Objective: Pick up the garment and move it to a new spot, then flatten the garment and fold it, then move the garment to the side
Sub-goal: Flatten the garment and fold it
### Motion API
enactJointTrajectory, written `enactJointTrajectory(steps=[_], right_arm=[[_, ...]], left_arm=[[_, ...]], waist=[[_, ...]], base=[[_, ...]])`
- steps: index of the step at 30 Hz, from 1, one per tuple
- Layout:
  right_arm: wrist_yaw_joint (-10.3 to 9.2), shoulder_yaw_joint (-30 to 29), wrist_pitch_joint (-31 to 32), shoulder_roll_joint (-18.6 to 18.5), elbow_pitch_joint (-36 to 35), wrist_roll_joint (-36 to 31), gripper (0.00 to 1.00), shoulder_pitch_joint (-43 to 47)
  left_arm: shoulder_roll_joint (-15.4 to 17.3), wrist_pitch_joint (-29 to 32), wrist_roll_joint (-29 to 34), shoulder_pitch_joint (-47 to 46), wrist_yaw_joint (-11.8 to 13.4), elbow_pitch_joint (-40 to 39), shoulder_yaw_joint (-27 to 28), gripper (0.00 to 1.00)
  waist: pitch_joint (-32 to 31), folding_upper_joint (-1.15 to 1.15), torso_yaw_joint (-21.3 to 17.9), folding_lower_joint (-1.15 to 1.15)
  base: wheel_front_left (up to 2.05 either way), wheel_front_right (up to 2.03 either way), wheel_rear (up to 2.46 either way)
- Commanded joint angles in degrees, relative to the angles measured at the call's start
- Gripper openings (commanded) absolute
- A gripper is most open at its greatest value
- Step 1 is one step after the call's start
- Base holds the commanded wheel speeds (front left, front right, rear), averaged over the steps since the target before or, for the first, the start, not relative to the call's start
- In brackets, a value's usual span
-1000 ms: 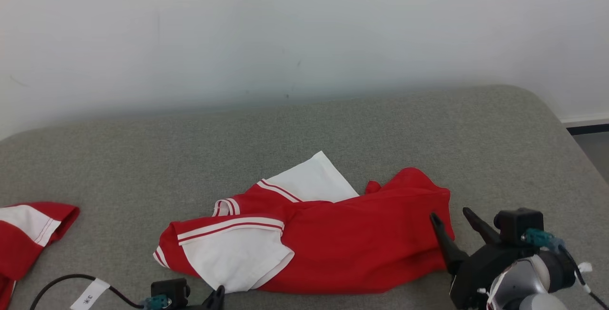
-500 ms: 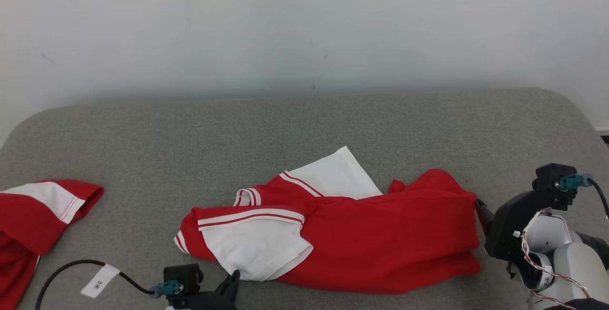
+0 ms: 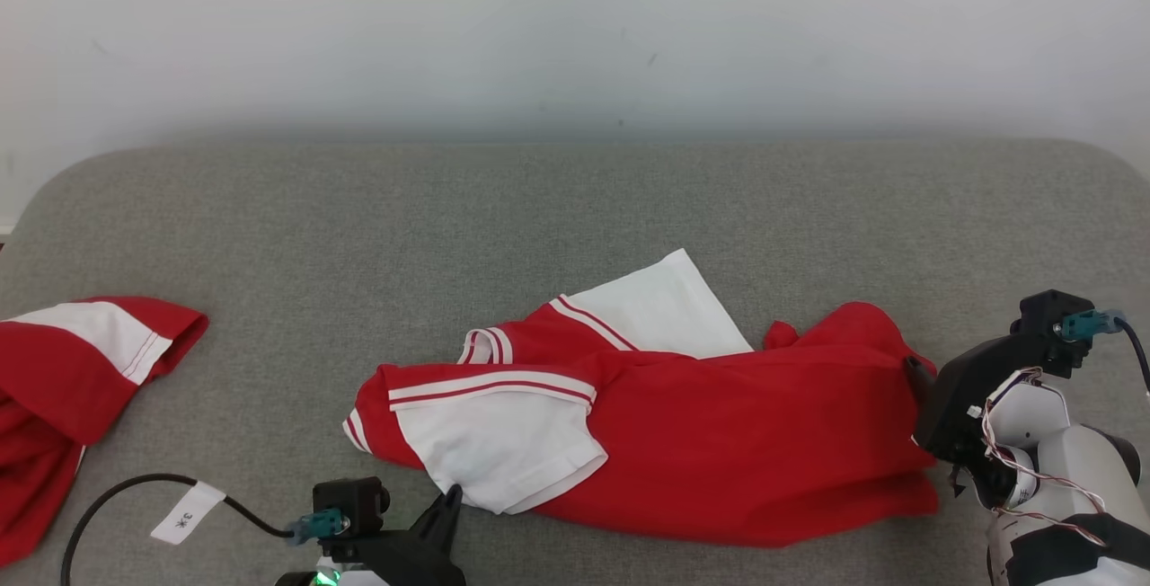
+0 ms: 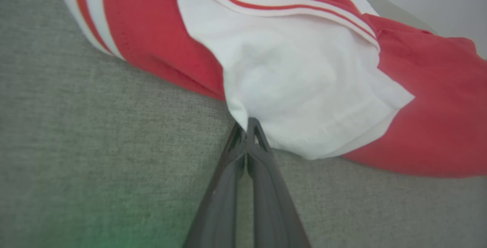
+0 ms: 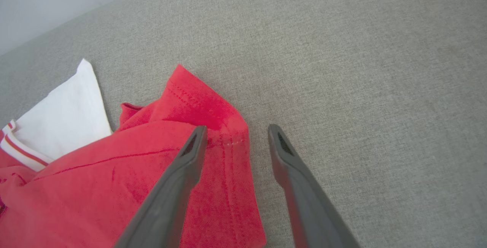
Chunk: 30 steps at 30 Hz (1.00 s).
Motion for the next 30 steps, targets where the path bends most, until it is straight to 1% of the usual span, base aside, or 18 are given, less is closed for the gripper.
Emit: enactJointTrajectory(steps=[1,3,4,5,6,7,9,10,11,14,18,22,27,28,29,30], right_arm=[[-0.13,-0.05,-0.53,-0.15,0.69,0.61,0.48,-0.63],[-0.13,0.01,-1.1,-0.14,2.05,0.56,0.35,-1.06],[-0.13,0.11,-1.53,-0.27,2.49,0.37,0.27,-1.21],[-0.13,0.17,-1.86,-0.42,3.06,0.1,0.04,-1.29],[-0.13,0.25,-2.08,-0.43,3.52,-0.01,0.0,-1.34],[-0.13,0.29,-2.37,-0.39,4.0,-0.06,0.0,-1.41],[-0.13,0.23,-3.11,-0.63,4.64,-0.35,0.15,-1.46],[-0.13,0.12,-3.71,-0.8,4.82,-0.53,0.42,-1.46],[-0.13,0.07,-4.1,-0.78,5.13,-0.6,1.0,-1.49],[-0.13,0.25,-4.1,-0.85,6.24,-0.15,1.0,-1.69],[-0.13,1.23,-2.15,-1.04,8.13,1.39,1.0,-2.46],[-0.13,1.82,-0.5,-2.11,9.9,2.82,1.0,-3.16],[-0.13,1.83,-0.45,-2.74,11.37,2.55,1.0,-3.94],[-0.13,1.7,-0.62,-2.84,11.62,2.31,0.91,-4.07],[-0.13,1.51,-0.96,-2.9,11.84,2.19,0.7,-4.18],[-0.13,1.36,-1.17,-2.91,12.11,2.1,0.42,-4.31]], left_arm=[[0.27,-0.25,-0.1,-0.49,0.27,0.06,-0.11,0.0],[-0.39,0.09,0.06,-0.43,1.01,-0.49,-0.41,0.0],[-0.51,0.25,0.03,-0.31,1.38,-0.8,-0.44,0.0],[-0.52,0.27,-0.02,-0.15,1.95,-1.07,-0.34,0.0],[-0.45,0.28,-0.06,-0.01,2.33,-1.38,-0.26,0.0],[-0.32,0.38,-0.17,0.15,2.64,-1.74,-0.16,0.0],[-0.11,0.6,-0.37,0.58,3.0,-2.46,-0.14,0.0],[-0.01,0.78,-0.43,0.79,3.23,-2.84,-0.17,0.0],[0.1,0.92,-0.5,1.0,3.28,-3.23,-0.2,0.0],[0.42,1.4,-0.58,1.68,3.76,-4.36,-0.34,0.0],[0.75,2.0,-0.6,2.04,4.38,-5.98,-0.61,0.0],[1.06,2.72,-0.5,2.55,4.98,-7.45,-0.96,0.0],[1.29,3.33,-0.47,2.64,5.52,-8.86,-1.18,0.0],[1.35,3.39,-0.46,2.64,5.7,-9.16,-1.22,0.0],[1.39,3.53,-0.47,2.67,5.79,-9.46,-1.25,0.0],[1.46,3.61,-0.5,2.7,5.85,-9.78,-1.27,0.0]], waist=[[0.4,0.0,0.33,-0.01],[0.36,0.0,0.51,-0.01],[0.3,0.0,0.61,-0.01],[0.23,0.0,0.68,-0.01],[0.16,0.0,0.73,-0.01],[0.08,0.0,0.73,-0.01],[-0.09,0.0,0.72,-0.01],[-0.19,0.0,0.71,-0.01],[-0.26,0.0,0.7,-0.01],[-0.36,0.0,0.7,-0.01],[-0.08,0.0,0.87,-0.01],[0.43,0.0,1.24,-0.01],[1.03,0.0,1.6,-0.01],[1.16,0.0,1.69,-0.01],[1.26,0.0,1.76,-0.01],[1.35,0.0,1.81,-0.01]], base=[[0.0,0.0,0.0],[0.0,0.0,0.0],[0.0,0.0,0.0],[0.0,0.0,0.0],[0.0,0.0,0.0],[0.0,0.0,0.0],[0.0,0.0,0.0],[0.0,0.0,0.0],[0.0,0.0,0.0],[0.0,0.0,0.0],[0.0,0.0,0.0],[0.0,0.0,0.0],[0.0,0.0,0.0],[0.0,0.0,0.0],[0.0,0.0,0.0],[0.0,0.0,0.0]])
